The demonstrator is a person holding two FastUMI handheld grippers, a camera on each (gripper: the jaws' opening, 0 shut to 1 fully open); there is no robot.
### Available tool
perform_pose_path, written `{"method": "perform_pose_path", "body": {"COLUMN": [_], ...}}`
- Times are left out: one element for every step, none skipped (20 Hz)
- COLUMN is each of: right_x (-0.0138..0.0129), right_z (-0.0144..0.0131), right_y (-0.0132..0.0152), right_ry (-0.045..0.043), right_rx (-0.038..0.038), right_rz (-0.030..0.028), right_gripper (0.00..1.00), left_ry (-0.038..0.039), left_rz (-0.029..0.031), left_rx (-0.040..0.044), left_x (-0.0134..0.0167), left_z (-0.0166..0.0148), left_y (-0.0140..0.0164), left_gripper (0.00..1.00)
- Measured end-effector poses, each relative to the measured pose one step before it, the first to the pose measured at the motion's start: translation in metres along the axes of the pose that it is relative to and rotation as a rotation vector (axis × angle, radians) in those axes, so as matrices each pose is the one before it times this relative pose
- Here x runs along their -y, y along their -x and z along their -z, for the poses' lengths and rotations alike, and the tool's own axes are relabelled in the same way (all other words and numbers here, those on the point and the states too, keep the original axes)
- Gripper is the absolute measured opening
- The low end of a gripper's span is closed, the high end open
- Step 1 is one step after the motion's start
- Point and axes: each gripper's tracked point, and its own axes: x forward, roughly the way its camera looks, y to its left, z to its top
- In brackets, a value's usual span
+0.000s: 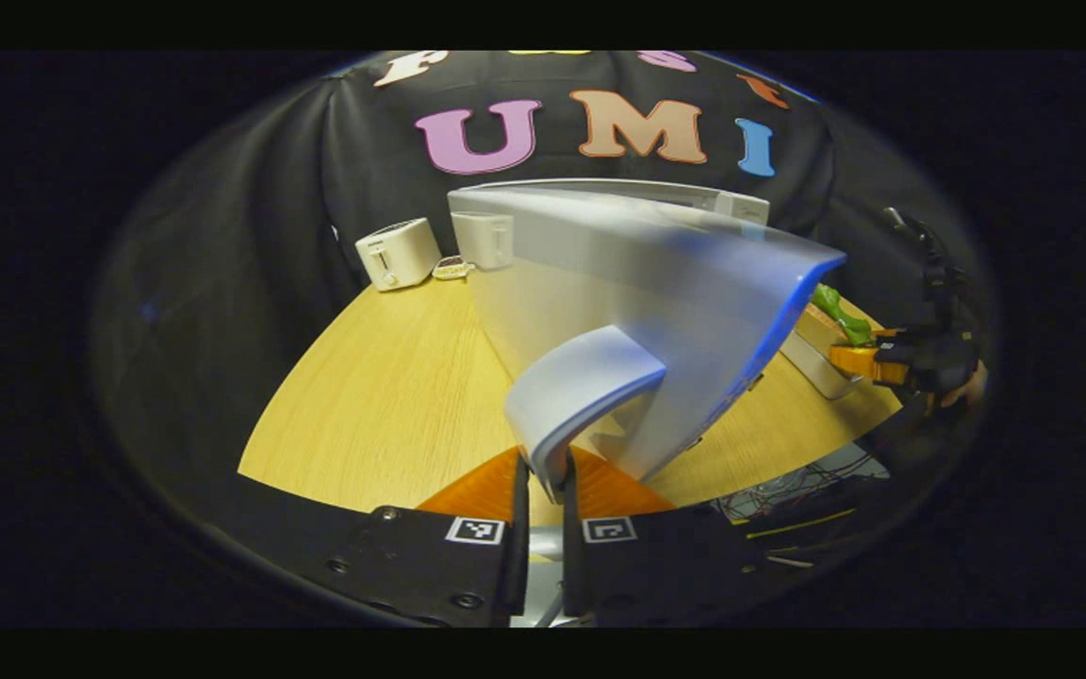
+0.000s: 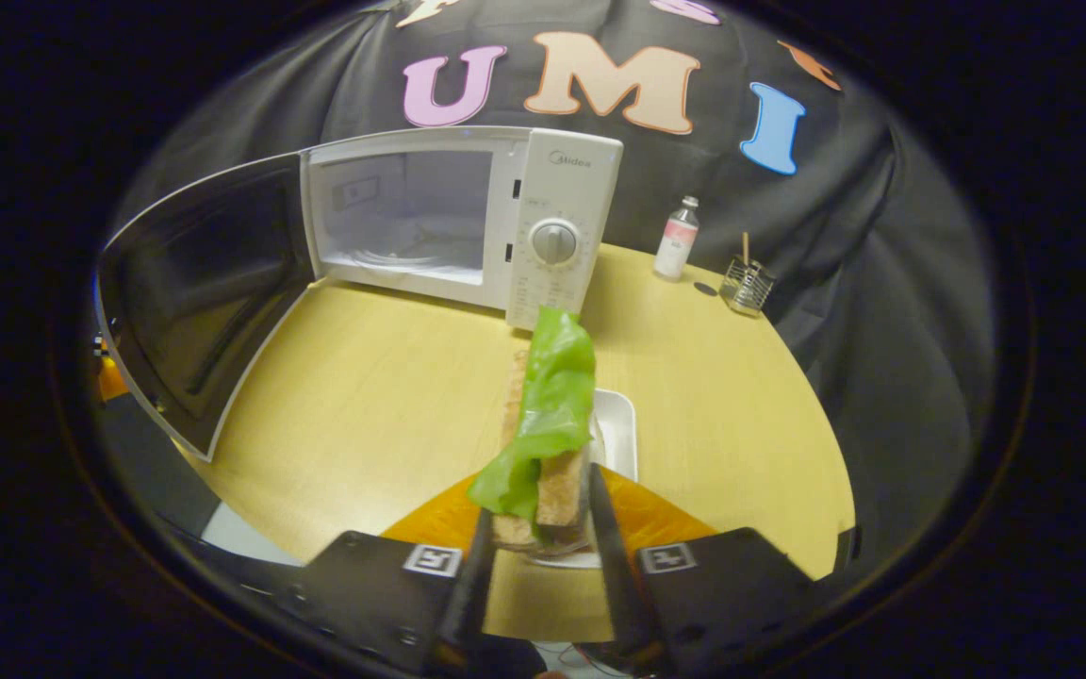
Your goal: Open the microwave oven with the left hand, put the food in, and close the microwave oven.
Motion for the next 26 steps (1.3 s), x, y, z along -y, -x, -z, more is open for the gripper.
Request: {"method": "perform_pose_path", "body": {"right_x": [0.00395,0.00114,0.00089,-0.00014,-0.00035,0.00220,-0.00139,-0.00060,0.00149,0.00069,0.00002,-0.00018,-0.00176,-0.00163,-0.00240,-0.00313,-0.00459,-0.00612,-0.00582,-0.00742,-0.00892,-0.01061,-0.01041,-0.00995,-0.01222,-0.01030], "right_z": [-0.00204,-0.00111,0.00133,-0.00034,-0.00269,-0.00587,-0.00421,-0.00490,-0.00452,-0.00726,-0.00546,-0.00470,-0.00624,-0.00603,-0.00442,-0.00572,-0.00578,-0.00618,-0.00562,-0.00708,-0.00607,-0.00581,-0.00336,-0.00295,-0.00391,-0.00227], "right_y": [-0.00005,-0.00074,0.00029,0.00054,0.00208,-0.00038,0.00561,0.00394,0.00337,0.00369,0.00303,0.00208,0.00261,0.00088,0.00080,-0.00032,-0.00071,-0.00035,-0.00158,-0.00184,-0.00376,-0.00477,-0.00663,-0.00775,-0.00816,-0.00964], "right_ry": [0.00083,-0.01166,-0.00957,-0.00405,0.00448,0.00080,0.00111,0.00237,0.00272,-0.00040,-0.00208,-0.00221,-0.00204,-0.00304,-0.00642,-0.01040,-0.01185,-0.01507,-0.01477,-0.01633,-0.01937,-0.02489,-0.02775,-0.03432,-0.03764,-0.03637], "right_rx": [0.00203,-0.00234,-0.00642,-0.00554,-0.00100,0.01408,0.01277,0.00913,0.01272,0.01414,0.01020,0.00699,0.00780,0.00809,0.00536,0.00512,0.00229,0.00188,0.00233,0.00437,0.00406,-0.00210,-0.00675,-0.00952,-0.00608,-0.01131], "right_rz": [0.01602,0.00277,0.00260,-0.00371,0.00053,0.00642,-0.00444,-0.00188,0.00095,0.00013,-0.00041,-0.00178,-0.00382,-0.00336,-0.00611,-0.00626,-0.00879,-0.01278,-0.01514,-0.01773,-0.02163,-0.02573,-0.02211,-0.02279,-0.02478,-0.02019], "right_gripper": [0.44,0.38,0.37,0.38,0.32,0.38,0.31,0.31,0.26,0.26,0.31,0.31,0.31,0.31,0.26,0.26,0.26,0.26,0.26,0.26,0.31,0.31,0.26,0.31,0.26,0.26], "left_ry": [0.00015,-0.00086,0.00444,0.00736,0.00679,0.00259,-0.00700,-0.00817,-0.00707,-0.00694,-0.00572,-0.00359,0.00050,0.00298,0.00283,0.00388,0.00176,0.00415,0.00701,0.00621,0.00508,0.00936,0.00552,0.00522,0.00674,0.00721], "left_rz": [-0.00058,-0.01375,0.00073,0.00459,0.00247,0.00928,0.00499,0.00527,0.00756,0.01083,0.00860,-0.00429,0.00050,0.00195,0.01039,0.01467,0.00491,0.00351,0.00046,-0.00987,-0.01588,-0.01200,-0.02138,-0.02213,-0.01012,0.00264], "left_rx": [0.00338,0.00294,0.00382,-0.00412,-0.00471,0.00277,0.00120,0.00139,0.00499,0.00414,0.00788,0.00273,0.00026,-0.00044,-0.00012,-0.00849,-0.00117,0.01411,0.01564,0.02218,0.01632,0.01582,0.02167,0.02042,0.02881,0.01987], "left_x": [-0.00142,-0.00542,-0.00061,0.00042,0.00129,0.00113,0.00146,-0.00010,0.00074,0.00010,0.00000,-0.00343,-0.00133,-0.00008,0.00185,0.00258,0.00054,0.00045,-0.00071,-0.00394,-0.00485,-0.00275,-0.00522,-0.00587,-0.00408,-0.00059], "left_z": [0.00036,-0.00112,-0.00150,-0.00007,-0.00042,0.00049,-0.00088,0.00068,-0.00075,-0.00024,-0.00097,0.00032,0.00102,0.00143,0.00190,0.00290,0.00199,-0.00265,-0.00412,-0.00579,-0.00528,-0.00459,-0.00800,-0.00690,-0.00797,-0.00613], "left_y": [0.00136,-0.00033,-0.00237,-0.00086,-0.00322,-0.00044,-0.00174,-0.00019,0.00000,0.00064,0.00042,0.00194,0.00161,0.00301,0.00378,0.00297,0.00499,0.00357,0.00460,0.00478,0.00333,0.00290,0.00437,0.00364,0.00387,0.00343], "left_gripper": [0.16,0.17,0.37,0.56,0.76,0.82,0.89,0.89,0.89,0.89,0.89,0.89,0.92,0.94,0.95,0.95,0.96,0.98,0.98,0.98,0.98,0.98,1.00,1.00,1.00,1.00]}}
